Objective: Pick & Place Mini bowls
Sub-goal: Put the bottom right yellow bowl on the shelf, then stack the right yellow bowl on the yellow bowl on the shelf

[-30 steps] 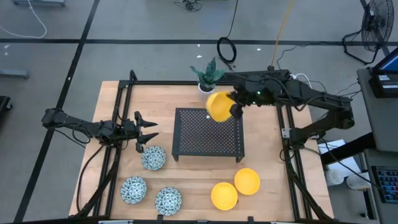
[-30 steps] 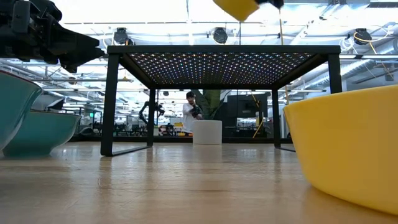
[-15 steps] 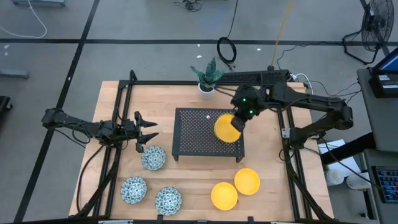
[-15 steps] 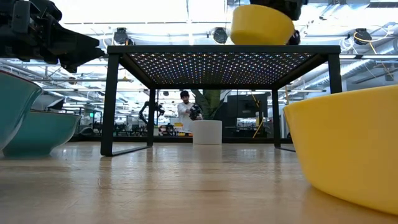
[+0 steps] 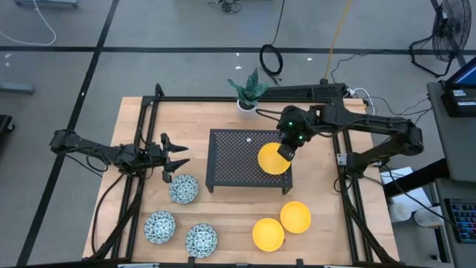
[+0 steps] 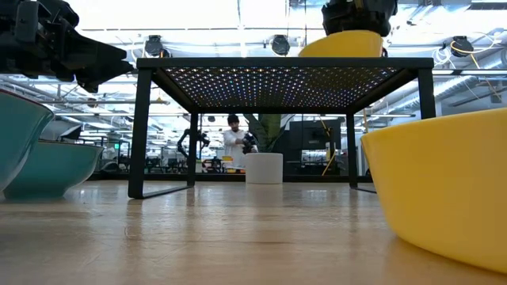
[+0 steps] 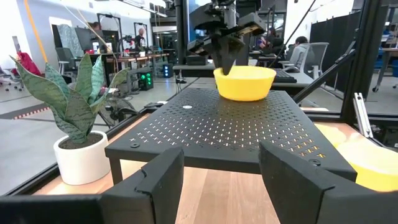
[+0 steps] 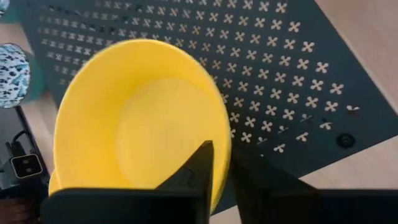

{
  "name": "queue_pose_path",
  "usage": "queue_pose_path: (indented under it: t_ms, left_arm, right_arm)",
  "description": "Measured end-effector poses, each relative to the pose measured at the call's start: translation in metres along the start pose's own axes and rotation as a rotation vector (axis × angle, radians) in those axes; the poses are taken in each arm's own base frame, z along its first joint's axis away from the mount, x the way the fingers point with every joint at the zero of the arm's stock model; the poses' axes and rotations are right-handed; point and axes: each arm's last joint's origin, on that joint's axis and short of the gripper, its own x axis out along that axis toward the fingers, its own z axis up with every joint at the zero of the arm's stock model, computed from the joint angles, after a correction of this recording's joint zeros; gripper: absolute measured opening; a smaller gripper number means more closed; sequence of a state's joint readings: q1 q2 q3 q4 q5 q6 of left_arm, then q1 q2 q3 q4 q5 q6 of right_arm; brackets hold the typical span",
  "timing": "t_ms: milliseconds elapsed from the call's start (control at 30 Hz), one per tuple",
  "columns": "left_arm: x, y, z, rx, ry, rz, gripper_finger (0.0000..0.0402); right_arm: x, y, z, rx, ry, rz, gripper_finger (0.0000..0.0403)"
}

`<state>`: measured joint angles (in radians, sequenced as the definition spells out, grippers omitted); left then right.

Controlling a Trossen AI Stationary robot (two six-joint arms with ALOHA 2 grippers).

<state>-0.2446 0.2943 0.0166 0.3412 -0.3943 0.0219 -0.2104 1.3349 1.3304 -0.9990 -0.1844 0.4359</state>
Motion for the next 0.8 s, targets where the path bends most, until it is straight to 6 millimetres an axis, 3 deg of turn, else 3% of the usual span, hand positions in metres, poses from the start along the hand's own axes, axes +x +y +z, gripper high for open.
queue_pose_path:
  t_ms: [167, 400, 800]
  left_arm:
    - [0.0, 0.0, 0.0, 0.0, 0.0, 0.0, 0.0212]
    - [0.0, 0.0, 0.0, 0.0, 0.0, 0.0, 0.0212]
    - [0.0, 0.0, 0.0, 0.0, 0.0, 0.0, 0.0212]
  right_arm:
    - [-0.01, -0.001, -0.002, -0.016, -0.057, -0.033, 0.0093]
    - [-0.038, 0.0, -0.01, -0.035, -0.192, -0.028, 0.014]
    - [-0.086, 0.03, -0.04, -0.213, -0.408, 0.193, 0.0147]
